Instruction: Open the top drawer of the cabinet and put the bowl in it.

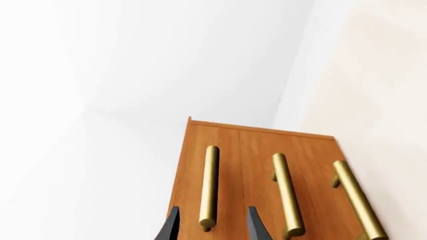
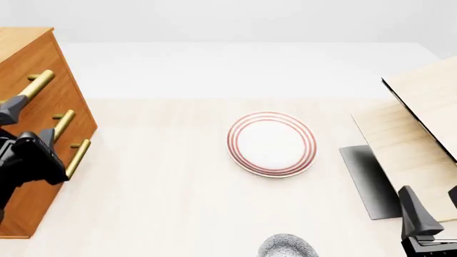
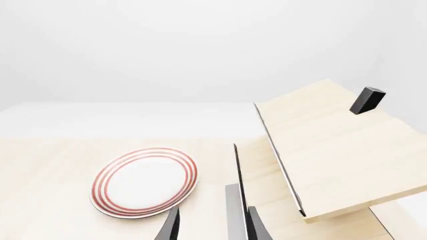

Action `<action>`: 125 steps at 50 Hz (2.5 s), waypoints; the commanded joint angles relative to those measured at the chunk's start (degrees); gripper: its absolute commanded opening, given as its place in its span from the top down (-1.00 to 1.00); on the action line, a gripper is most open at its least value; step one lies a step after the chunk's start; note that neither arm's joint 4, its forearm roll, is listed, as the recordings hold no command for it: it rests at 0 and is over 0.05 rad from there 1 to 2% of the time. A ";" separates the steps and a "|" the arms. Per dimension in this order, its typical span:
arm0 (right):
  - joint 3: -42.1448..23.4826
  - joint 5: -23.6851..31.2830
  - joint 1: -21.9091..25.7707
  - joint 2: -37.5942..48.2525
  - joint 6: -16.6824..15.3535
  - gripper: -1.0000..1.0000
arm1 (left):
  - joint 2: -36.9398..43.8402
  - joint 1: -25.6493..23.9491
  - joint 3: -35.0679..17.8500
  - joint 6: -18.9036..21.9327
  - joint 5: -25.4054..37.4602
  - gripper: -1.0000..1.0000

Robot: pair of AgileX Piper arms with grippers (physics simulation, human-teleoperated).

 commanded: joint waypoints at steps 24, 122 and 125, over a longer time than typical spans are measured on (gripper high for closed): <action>0.03 0.05 -0.03 -0.14 0.04 -1.00 | 8.35 4.94 -2.59 1.31 -6.47 -1.00; 0.03 0.05 -0.03 -0.17 0.02 -1.00 | 6.65 -4.37 -4.43 4.72 -4.93 1.00; 0.03 0.05 -0.03 -0.14 0.03 -1.00 | 7.83 -5.34 -4.44 4.95 -6.10 1.00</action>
